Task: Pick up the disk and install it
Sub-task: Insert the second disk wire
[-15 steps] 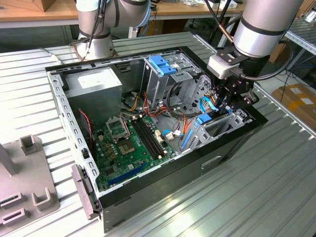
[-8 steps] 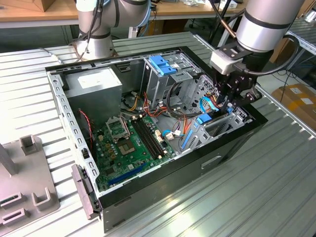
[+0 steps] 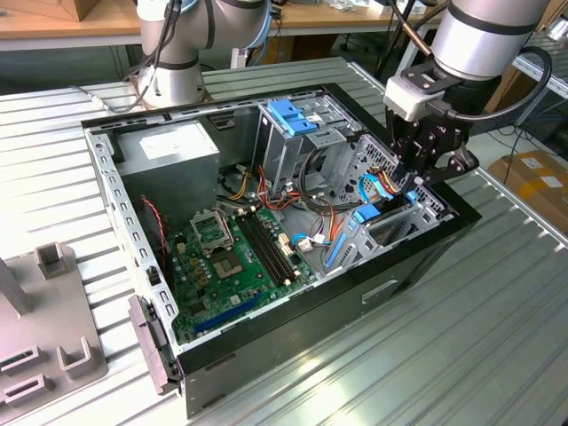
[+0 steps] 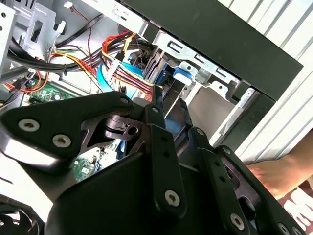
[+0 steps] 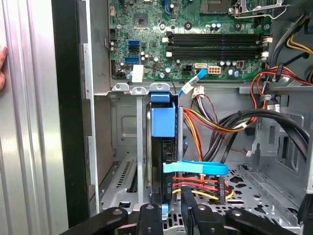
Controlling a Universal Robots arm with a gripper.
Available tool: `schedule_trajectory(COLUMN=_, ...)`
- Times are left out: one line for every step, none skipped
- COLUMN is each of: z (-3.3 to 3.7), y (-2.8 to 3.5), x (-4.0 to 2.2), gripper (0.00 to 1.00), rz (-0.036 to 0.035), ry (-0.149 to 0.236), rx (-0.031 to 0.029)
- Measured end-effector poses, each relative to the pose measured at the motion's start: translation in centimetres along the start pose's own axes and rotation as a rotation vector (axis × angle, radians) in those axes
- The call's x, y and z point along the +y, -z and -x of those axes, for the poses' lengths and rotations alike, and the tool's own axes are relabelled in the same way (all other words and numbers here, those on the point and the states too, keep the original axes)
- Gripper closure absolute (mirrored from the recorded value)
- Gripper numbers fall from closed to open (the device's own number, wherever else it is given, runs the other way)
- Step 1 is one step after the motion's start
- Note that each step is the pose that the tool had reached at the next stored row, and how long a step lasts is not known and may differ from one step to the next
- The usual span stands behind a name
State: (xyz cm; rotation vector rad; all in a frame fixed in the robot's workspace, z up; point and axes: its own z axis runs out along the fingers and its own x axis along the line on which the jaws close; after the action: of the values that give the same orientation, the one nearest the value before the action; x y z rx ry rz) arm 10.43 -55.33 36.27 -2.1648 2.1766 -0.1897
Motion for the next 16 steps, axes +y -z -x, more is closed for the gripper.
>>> schedule_trajectory(z=0.00, y=0.07, x=-0.01, gripper=0.70, rz=0.0000, ry=0.000, rx=-0.0001)
schedule_trajectory(z=0.00, y=0.07, x=-0.01, gripper=0.70, rz=0.0000, ry=0.000, rx=-0.0002)
schedule_trajectory(z=0.00, y=0.08, x=-0.02, gripper=0.70, rz=0.0014, ry=0.000, rx=0.0000)
schedule_trajectory(z=-0.01, y=0.07, x=-0.08, gripper=0.70, rz=0.0325, ry=0.001, rx=0.0003)
schedule_trajectory(z=0.00, y=0.04, x=-0.18, gripper=0.70, rz=0.0810, ry=0.003, rx=0.0003)
schedule_trajectory(z=0.00, y=0.04, x=-0.19, gripper=0.70, rz=0.0882, ry=0.004, rx=0.0003)
schedule_trajectory(z=0.00, y=0.03, x=-0.19, gripper=0.70, rz=0.0883, ry=0.004, rx=0.0003)
schedule_trajectory(z=0.00, y=0.03, x=-0.20, gripper=0.70, rz=0.0882, ry=0.004, rx=0.0003)
schedule_trajectory(z=-0.01, y=0.04, x=-0.20, gripper=0.70, rz=0.0883, ry=0.003, rx=-0.0014)
schedule_trajectory(z=0.03, y=0.03, x=-0.21, gripper=0.70, rz=0.0883, ry=0.003, rx=-0.0036)
schedule_trajectory(z=0.08, y=0.03, x=-0.21, gripper=0.70, rz=0.0883, ry=0.003, rx=-0.0050)
schedule_trajectory(z=0.13, y=0.03, x=-0.21, gripper=0.70, rz=0.0883, ry=0.003, rx=-0.0052)
schedule_trajectory(z=0.20, y=0.04, x=-0.22, gripper=0.70, rz=0.0883, ry=0.003, rx=-0.0051)
schedule_trajectory(z=0.21, y=0.04, x=-0.22, gripper=0.70, rz=0.0883, ry=0.003, rx=-0.0050)
schedule_trajectory(z=0.21, y=0.04, x=-0.22, gripper=0.70, rz=0.0883, ry=0.003, rx=-0.0051)
schedule_trajectory(z=0.22, y=0.05, x=-0.24, gripper=0.70, rz=0.0883, ry=0.003, rx=-0.0050)
